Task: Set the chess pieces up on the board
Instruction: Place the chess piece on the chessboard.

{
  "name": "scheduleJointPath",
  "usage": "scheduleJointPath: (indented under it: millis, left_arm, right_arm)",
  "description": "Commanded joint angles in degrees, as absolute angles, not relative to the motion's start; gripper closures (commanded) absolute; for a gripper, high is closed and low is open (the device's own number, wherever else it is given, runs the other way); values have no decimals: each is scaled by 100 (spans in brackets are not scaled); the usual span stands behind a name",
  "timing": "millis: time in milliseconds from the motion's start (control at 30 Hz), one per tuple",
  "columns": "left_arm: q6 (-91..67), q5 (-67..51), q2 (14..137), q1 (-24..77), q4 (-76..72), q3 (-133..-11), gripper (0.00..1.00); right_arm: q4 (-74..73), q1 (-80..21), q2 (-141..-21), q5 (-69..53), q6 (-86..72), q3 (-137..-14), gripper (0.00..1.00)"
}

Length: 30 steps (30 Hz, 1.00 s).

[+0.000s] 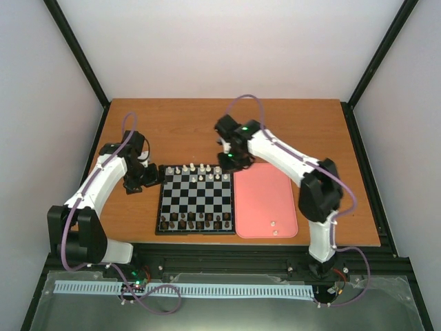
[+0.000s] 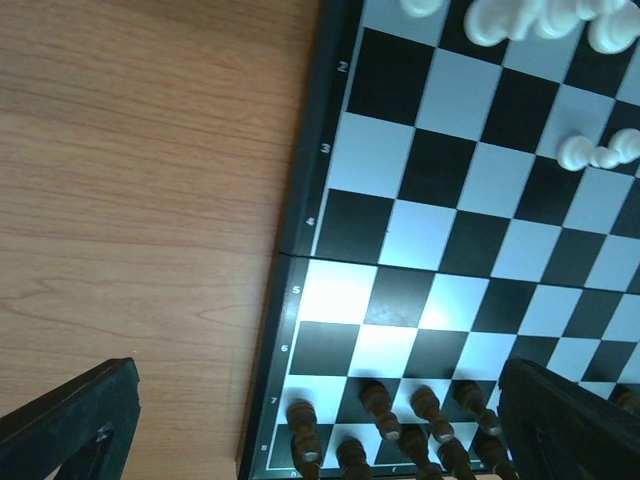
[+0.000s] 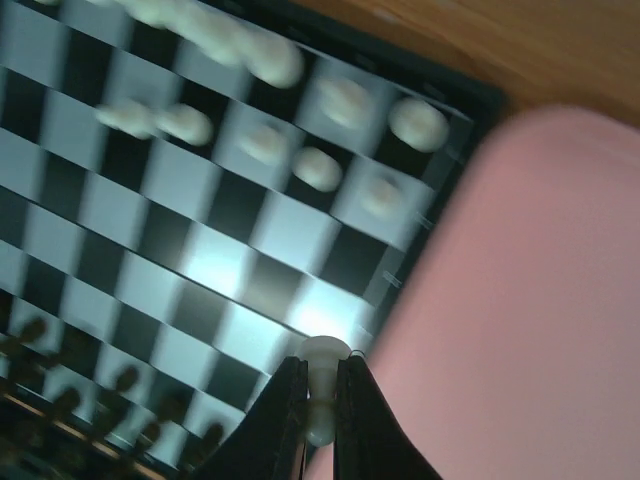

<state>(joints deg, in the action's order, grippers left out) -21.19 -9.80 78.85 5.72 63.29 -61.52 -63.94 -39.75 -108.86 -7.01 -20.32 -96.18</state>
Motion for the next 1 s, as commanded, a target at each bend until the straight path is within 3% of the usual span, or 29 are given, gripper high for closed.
scheduleJointPath:
  millis: [0, 300, 900, 967]
  left_arm:
    - [-2048, -1081, 7821, 266, 6269, -6116, 0]
    - [-2076, -1112, 7732, 97, 6223, -6009, 0]
    - [-2093, -1054, 7837, 96, 6215, -6107, 0]
    - [-2079, -1056, 7845, 94, 6222, -6117, 0]
  right_arm:
    - [-6911, -4566, -11959, -963, -1915, -10996, 97]
    - [-7371, -5088, -13360, -1397, -1772, -12862, 97]
    - [-7283, -5273, -14080, -1511, -1735, -12877, 94]
    - [-7269, -5273, -14059, -1516, -1717, -12902, 90]
